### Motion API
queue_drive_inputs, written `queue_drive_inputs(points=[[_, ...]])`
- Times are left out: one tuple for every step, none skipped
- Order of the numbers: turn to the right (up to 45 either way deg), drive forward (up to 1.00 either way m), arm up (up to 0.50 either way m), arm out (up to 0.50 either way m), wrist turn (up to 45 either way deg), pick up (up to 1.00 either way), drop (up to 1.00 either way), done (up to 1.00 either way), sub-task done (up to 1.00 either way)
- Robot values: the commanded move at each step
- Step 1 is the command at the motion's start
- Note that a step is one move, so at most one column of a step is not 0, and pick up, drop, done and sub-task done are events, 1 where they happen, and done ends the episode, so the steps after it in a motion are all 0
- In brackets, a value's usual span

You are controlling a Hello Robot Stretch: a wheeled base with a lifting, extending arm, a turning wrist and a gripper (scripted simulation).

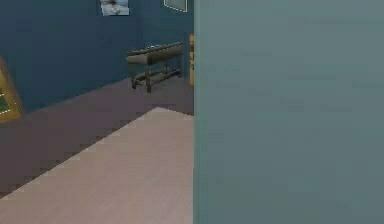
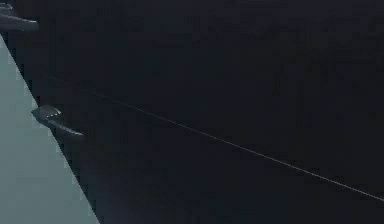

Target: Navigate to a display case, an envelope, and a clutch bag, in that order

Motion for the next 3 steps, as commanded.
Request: queue_drive_inputs(points=[[-45.0,0.0,0.0,0.0,0.0,0.0,0.0,0.0,0.0],[-12.0,0.0,0.0,0.0,0.0,0.0,0.0,0.0,0.0],[0.0,0.15,0.0,0.0,0.0,0.0,0.0,0.0,0.0]])
